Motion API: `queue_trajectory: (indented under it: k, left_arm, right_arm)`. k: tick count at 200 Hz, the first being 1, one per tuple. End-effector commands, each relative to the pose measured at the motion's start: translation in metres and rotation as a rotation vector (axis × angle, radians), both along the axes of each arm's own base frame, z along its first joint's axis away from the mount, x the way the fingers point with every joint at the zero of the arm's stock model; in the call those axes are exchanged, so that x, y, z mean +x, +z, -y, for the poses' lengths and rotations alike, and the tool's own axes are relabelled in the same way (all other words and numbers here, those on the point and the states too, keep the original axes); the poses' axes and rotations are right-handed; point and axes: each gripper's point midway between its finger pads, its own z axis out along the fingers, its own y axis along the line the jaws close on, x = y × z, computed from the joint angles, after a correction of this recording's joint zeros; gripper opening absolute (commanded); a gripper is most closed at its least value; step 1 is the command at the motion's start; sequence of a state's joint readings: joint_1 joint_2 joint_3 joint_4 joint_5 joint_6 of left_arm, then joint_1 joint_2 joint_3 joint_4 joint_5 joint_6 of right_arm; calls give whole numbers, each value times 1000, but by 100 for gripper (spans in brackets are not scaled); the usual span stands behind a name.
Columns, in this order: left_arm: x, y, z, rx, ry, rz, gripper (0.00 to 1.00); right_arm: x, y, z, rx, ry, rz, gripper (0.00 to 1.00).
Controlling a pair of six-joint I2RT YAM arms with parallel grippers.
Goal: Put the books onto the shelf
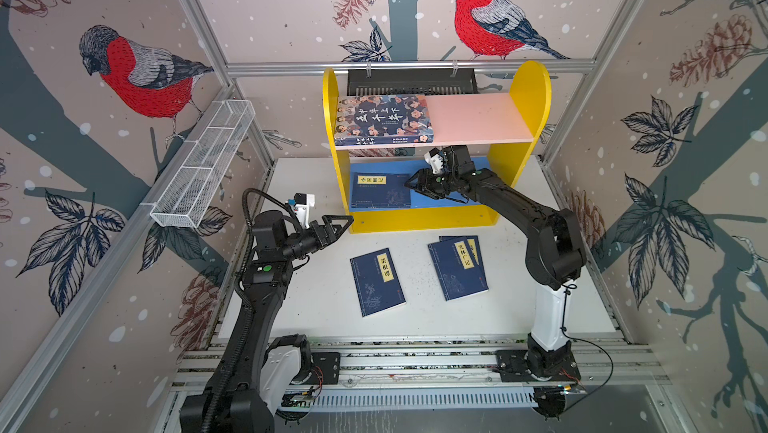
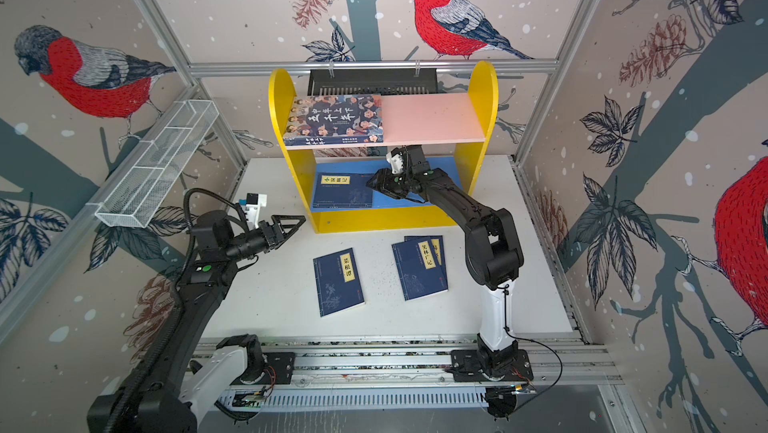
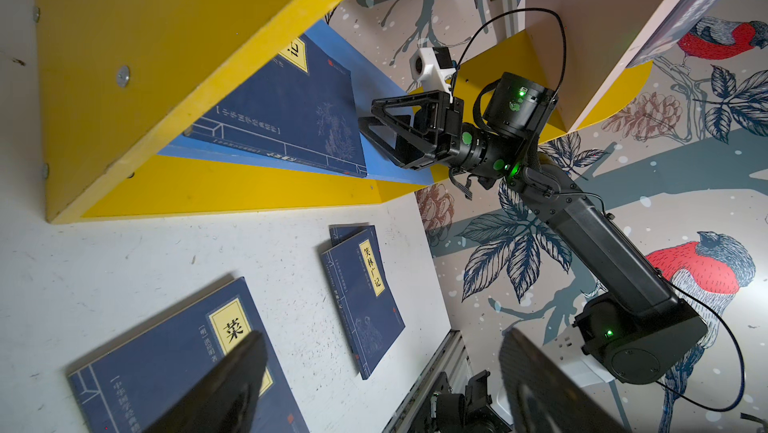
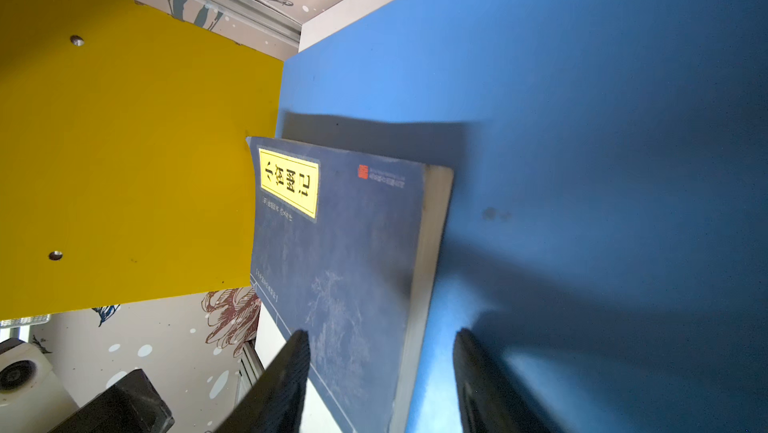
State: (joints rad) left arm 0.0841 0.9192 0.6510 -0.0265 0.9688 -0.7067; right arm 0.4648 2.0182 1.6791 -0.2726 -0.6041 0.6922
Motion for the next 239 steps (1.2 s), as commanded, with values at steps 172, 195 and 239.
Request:
queue_trajectory:
  k: [172, 195, 239]
  left_arm:
    - [-1, 6, 1, 5, -9, 47, 89]
    - [1, 4, -1, 15, 5, 40, 89]
    - [8, -32, -24, 124, 161, -93, 90]
  right_arm:
    - [1, -13, -24, 0, 50, -30, 56]
    - [3, -10, -19, -11, 25, -21, 57]
    - [-7, 17, 4, -9, -54, 34, 58]
